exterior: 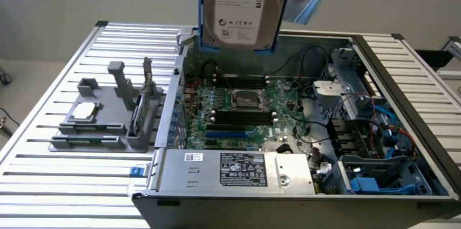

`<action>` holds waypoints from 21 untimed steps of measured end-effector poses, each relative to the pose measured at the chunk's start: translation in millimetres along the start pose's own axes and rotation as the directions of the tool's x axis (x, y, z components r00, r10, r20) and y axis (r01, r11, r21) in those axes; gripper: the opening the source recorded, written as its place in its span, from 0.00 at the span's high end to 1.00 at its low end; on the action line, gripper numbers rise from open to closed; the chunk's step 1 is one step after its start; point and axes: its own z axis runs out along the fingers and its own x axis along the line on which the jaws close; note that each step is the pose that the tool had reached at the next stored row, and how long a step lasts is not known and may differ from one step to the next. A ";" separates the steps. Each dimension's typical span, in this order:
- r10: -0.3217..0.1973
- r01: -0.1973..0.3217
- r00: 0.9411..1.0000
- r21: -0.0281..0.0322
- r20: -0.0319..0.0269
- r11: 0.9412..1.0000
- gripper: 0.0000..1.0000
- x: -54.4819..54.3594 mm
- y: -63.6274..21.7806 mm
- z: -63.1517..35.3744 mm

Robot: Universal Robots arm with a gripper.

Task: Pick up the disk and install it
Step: 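Pick up the disk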

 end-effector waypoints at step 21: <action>0.000 0.000 1.000 -0.004 0.014 1.000 0.67 30.9 -58.6 -7.1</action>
